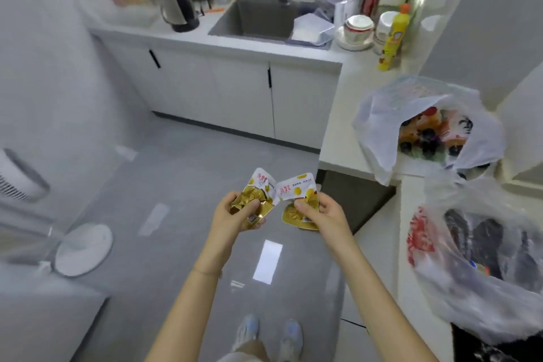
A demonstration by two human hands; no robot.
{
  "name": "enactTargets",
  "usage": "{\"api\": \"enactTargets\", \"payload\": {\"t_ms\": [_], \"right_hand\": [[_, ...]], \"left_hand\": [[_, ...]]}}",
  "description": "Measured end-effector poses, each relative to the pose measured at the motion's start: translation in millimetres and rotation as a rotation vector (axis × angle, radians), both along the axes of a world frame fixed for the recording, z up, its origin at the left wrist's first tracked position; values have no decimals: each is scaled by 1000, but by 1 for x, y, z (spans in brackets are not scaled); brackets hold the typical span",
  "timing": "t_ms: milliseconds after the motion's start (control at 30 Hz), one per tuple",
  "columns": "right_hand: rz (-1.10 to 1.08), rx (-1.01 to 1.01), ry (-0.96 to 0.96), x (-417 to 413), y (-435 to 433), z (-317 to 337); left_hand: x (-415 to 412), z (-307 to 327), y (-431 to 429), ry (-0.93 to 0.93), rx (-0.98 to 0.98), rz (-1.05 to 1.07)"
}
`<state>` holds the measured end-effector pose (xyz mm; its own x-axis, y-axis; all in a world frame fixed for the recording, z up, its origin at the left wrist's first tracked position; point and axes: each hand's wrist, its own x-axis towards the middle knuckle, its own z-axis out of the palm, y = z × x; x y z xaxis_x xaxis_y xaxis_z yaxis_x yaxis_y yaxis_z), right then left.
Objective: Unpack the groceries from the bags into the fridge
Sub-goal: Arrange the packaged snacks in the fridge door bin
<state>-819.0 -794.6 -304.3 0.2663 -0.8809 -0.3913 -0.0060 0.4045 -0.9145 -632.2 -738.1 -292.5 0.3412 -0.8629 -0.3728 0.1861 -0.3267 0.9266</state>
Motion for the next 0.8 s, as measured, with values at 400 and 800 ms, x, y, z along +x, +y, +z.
{"api": "enactTargets", "payload": {"t_ms": [400,800], "right_hand": [[333,-24,-9,148,87,20],[534,-105,-12,303,247,25]], "left_hand": [[114,12,147,26,-45,409],[240,20,329,-3,-112,576]]}}
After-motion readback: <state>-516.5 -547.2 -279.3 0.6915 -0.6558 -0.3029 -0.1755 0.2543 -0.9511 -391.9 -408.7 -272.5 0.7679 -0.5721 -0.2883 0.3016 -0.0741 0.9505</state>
